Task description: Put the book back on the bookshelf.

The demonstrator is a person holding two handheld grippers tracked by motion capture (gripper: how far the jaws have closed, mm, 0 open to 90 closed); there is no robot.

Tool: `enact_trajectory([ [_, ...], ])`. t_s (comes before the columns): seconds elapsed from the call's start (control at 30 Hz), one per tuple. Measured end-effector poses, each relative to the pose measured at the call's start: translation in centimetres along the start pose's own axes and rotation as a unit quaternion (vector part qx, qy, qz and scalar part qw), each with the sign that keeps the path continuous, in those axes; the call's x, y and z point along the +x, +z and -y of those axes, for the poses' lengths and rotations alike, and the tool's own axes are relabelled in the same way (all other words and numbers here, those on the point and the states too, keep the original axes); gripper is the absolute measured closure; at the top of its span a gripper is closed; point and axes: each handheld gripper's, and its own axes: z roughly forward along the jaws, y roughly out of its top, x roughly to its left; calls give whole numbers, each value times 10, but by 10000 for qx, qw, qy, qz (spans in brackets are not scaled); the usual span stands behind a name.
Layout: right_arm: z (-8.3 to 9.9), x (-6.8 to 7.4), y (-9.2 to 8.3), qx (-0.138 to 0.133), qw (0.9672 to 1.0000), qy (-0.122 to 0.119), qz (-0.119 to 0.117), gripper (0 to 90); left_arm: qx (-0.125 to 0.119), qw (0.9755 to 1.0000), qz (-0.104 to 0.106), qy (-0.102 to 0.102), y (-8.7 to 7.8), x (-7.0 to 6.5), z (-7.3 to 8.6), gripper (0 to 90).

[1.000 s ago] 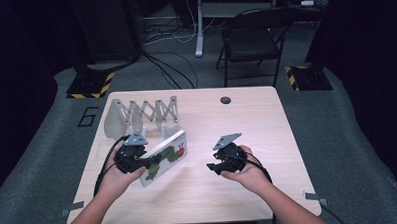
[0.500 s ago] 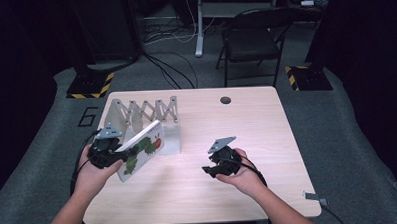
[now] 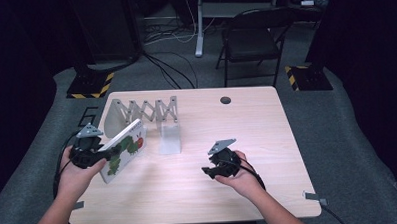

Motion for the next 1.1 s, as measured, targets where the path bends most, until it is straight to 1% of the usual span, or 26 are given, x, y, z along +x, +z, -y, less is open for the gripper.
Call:
enact_trajectory([
  [0.03,1,0,0,-6,10000,54,10,513,-22,10000,-21,-28,-2,2,1,760],
  [0.13,2,-1,-1,-19,10000,64,-7,512,-49,9999,-105,-100,-7,8,2,760],
  [0.17,2,0,-1,-21,10000,58,5,512,-72,9998,-133,-123,-9,10,2,759],
  [0.2,2,-1,-1,-21,10000,-37,-7,512,-58,9997,-153,-163,-11,11,2,759],
  [0.27,2,-1,-2,-47,10000,-34,1,511,-102,9996,-192,-187,-13,14,2,760],
  [0.3,2,0,-2,-64,10000,-4,51,512,-60,9995,-212,-204,-15,16,2,760],
  [0.33,2,0,-2,-64,10000,-4,51,512,-60,9995,-212,-204,-15,16,2,760],
  [0.37,4,0,-2,-126,9999,43,63,511,-131,9992,-260,-285,-15,18,2,760],
  [0.43,6,0,-2,-94,9999,98,38,511,-108,9990,-307,-297,-15,20,2,759],
  [0.47,6,0,-2,-94,9999,98,38,511,-108,9990,-307,-297,-15,20,2,760],
  [0.5,7,0,-2,-104,9999,92,52,511,-121,9988,-303,-363,-14,21,2,760],
  [0.53,8,0,-1,-135,9998,118,75,511,-121,9988,-316,-351,-14,22,2,760],
  [0.57,9,-1,-1,-118,9999,106,64,511,-70,9988,-284,-381,-14,23,2,759],
  [0.6,10,-1,-1,-110,9998,132,26,511,-89,9987,-279,-419,-13,24,2,759],
  [0.63,13,0,0,-108,9998,137,11,509,-36,9988,-267,-408,-12,25,2,760],
  [0.67,14,0,0,-83,9998,159,13,509,-57,9988,-294,-399,-10,26,2,759],
  [0.7,15,0,0,-127,9999,115,12,509,-44,9986,-309,-415,-9,26,1,760],
  [0.8,17,0,1,-112,9999,118,-24,506,-33,9987,-326,-398,-8,27,0,760],
  [0.83,18,0,1,-112,9998,151,-14,505,-59,9986,-325,-421,-7,28,0,760],
  [0.87,19,0,1,-137,9999,101,-16,505,-95,9984,-324,-449,-7,29,0,759],
  [0.93,20,0,0,-130,9998,134,-31,504,-99,9984,-338,-443,-6,29,0,760],
  [0.97,21,0,0,-151,9997,167,-31,504,-128,9982,-350,-478,-5,29,0,760],
  [1.0,21,-1,0,-152,9998,128,-40,504,-112,9983,-350,-462,-5,29,0,760],
  [1.03,21,0,-1,-146,9997,181,-44,504,-184,9978,-394,-491,-3,29,0,760],
  [1.07,21,0,-1,-177,9996,191,-56,504,-133,9981,-379,-474,-4,30,0,759],
  [1.1,19,0,-1,-207,9996,201,-71,504,-194,9975,-388,-561,-3,29,1,760],
])
